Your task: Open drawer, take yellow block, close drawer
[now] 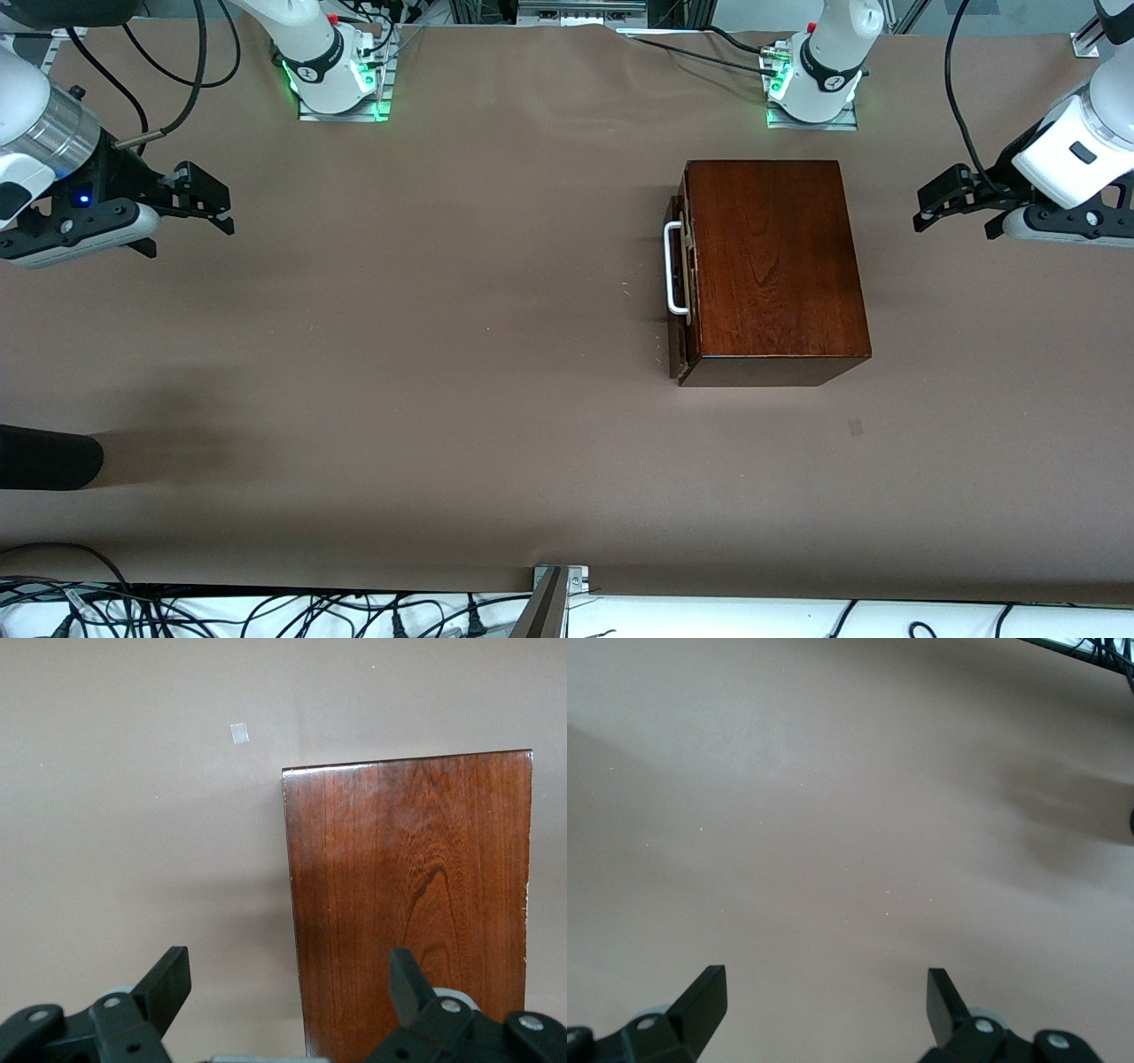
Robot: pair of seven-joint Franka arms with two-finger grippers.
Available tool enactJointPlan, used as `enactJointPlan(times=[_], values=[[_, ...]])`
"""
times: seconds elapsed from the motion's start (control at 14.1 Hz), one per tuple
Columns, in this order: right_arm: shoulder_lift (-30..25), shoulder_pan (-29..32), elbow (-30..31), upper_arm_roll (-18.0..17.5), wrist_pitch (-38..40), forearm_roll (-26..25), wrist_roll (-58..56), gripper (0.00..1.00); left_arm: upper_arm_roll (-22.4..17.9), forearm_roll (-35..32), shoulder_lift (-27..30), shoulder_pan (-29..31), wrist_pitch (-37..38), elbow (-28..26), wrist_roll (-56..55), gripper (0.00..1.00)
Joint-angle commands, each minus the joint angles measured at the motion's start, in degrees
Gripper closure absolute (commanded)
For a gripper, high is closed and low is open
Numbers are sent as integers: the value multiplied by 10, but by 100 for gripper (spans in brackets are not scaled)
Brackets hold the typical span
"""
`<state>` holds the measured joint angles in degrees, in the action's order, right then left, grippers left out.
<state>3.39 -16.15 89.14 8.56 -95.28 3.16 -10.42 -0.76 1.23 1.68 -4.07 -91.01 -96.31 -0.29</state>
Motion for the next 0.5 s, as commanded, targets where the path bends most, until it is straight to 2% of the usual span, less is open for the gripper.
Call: enactJointPlan(times=[0.0,0.43], values=[[1,2,-13,0,10,3,4,0,-2,2,-10,-4,15,20,-3,0],[1,2,-14,0,10,3,3,0,-1,2,-11,-4,18,24,-4,0]])
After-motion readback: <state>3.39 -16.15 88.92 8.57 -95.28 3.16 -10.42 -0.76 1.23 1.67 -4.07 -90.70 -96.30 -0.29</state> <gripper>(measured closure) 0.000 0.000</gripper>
